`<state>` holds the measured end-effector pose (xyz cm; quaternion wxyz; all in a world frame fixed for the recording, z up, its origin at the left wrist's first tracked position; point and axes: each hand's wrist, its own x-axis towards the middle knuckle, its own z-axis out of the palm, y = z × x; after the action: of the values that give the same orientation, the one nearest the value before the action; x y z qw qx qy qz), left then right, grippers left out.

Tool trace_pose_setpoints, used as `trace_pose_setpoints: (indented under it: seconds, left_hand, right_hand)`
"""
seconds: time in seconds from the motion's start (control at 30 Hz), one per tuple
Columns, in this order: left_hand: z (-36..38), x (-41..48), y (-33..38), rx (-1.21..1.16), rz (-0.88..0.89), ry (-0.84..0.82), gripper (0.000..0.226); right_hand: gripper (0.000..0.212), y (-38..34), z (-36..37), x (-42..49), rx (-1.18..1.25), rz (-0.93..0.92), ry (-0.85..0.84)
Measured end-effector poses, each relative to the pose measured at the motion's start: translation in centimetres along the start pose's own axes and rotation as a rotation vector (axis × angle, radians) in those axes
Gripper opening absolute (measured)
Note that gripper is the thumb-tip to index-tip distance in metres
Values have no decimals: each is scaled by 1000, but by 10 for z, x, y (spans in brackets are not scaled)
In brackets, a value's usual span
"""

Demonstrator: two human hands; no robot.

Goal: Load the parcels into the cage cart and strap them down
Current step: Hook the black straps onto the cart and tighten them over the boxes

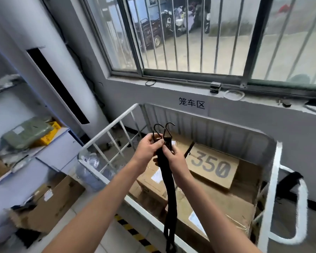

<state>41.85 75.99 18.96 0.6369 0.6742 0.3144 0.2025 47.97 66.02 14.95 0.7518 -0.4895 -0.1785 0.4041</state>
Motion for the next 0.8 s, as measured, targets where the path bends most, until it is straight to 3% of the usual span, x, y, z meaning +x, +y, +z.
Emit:
trace_pose_setpoints:
  seconds: [0.4, 0.67, 0.8]
  left_hand:
    - [12, 118, -40, -68, -221, -290, 7]
    - [27, 174, -96, -126, -355, -357, 8]
    - [41, 178, -133, -73, -471, -506, 14]
  right_hand:
    - [19, 31, -21, 87, 2, -35, 341]
    - [17, 93, -52, 108, 77, 57, 928]
    - [14, 132, -101, 78, 246, 112, 1255]
